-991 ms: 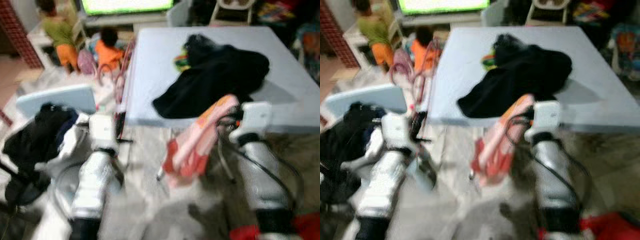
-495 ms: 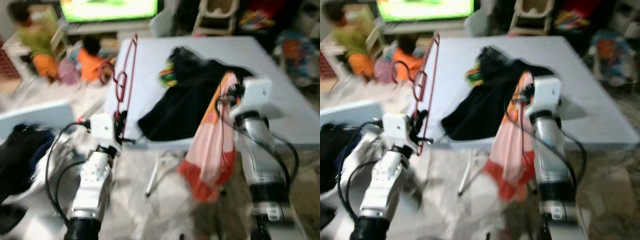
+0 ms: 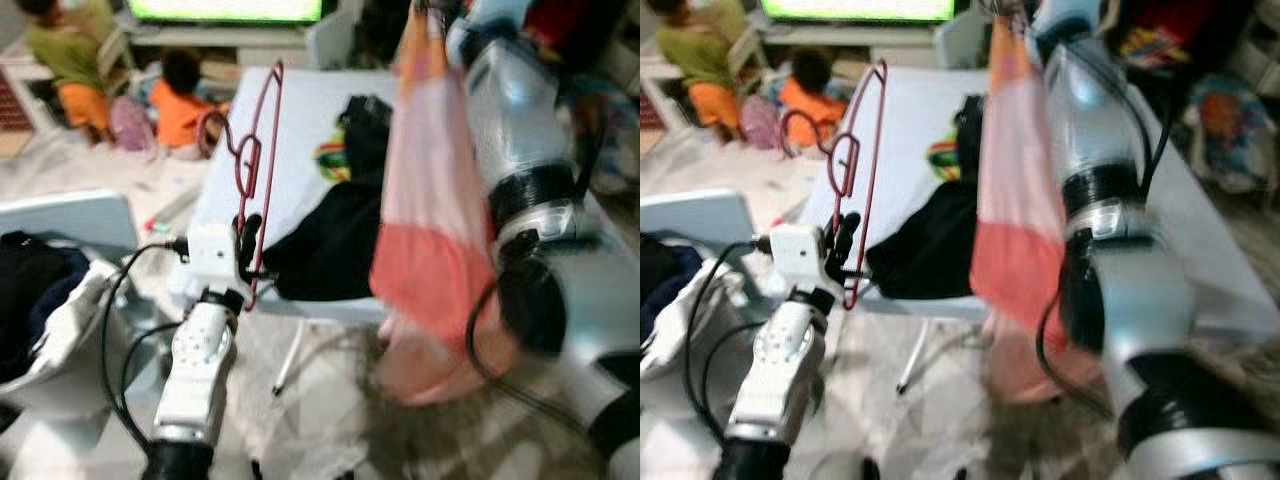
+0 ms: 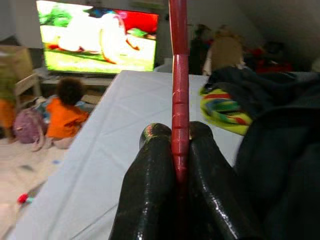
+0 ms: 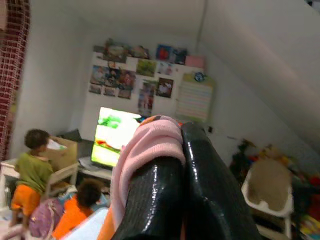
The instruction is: Hang hanger
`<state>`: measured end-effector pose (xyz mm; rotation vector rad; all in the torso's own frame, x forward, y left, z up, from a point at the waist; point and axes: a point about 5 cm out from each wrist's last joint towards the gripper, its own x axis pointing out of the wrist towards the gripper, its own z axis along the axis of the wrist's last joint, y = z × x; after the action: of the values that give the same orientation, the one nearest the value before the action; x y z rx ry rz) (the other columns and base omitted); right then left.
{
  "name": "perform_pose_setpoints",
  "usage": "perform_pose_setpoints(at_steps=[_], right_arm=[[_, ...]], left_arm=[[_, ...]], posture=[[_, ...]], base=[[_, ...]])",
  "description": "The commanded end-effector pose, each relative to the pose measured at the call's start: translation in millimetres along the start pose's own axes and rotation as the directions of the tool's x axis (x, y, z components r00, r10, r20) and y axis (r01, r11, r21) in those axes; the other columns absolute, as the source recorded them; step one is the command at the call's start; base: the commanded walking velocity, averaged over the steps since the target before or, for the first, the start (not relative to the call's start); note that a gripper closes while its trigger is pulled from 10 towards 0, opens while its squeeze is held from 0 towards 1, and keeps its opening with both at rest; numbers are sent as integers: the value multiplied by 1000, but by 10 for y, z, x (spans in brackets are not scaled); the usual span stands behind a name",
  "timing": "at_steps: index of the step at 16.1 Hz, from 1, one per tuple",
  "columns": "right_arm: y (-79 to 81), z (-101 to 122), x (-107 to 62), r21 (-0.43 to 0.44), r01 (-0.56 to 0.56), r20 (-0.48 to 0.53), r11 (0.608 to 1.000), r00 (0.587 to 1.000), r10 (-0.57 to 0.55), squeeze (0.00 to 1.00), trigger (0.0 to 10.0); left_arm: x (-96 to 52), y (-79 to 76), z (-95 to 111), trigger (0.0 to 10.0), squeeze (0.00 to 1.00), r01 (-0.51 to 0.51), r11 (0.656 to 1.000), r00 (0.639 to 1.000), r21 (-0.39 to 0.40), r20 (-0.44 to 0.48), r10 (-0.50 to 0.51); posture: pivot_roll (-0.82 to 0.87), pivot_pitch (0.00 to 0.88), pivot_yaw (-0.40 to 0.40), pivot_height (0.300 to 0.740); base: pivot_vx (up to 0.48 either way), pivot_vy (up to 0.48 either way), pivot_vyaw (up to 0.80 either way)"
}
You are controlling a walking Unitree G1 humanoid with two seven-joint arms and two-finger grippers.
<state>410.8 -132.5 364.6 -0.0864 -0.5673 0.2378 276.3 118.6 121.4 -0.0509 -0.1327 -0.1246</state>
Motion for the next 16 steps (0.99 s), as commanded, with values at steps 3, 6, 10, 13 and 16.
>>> perform_pose_setpoints(at_steps=[3,6,10,13,16], right_arm=[[-91,326,129,32,29,103,999,994,-32,0,10000],[28,-321,-115,-20,-70,-109,997,992,68,0,10000],[56,-1213,-719,-51,-230,-509,972,843,173,0,10000],[-8,-1288,-839,-20,-204,-498,979,851,167,0,10000],[-26,-1317,-903,-8,-190,-484,982,860,162,0,10000]], left_arm=[[-40,52,-43,10000,0,-46,999,999,10,-21,46],[-25,26,-39,10000,0,-29,999,999,17,-23,29],[7,-9,-28,10000,0,-9,1000,1000,16,-21,9],[24,-35,-2,10000,0,15,1000,1000,2,-8,-15],[34,-20,37,10000,0,30,1000,999,2,12,-30]], posture=[[77,0,-111,740],[71,0,-104,740],[55,0,-83,740],[54,0,-75,740],[50,0,-63,740]], base=[[0,0,0],[0,0,0],[0,0,0],[0,0,0],[194,0,0]])
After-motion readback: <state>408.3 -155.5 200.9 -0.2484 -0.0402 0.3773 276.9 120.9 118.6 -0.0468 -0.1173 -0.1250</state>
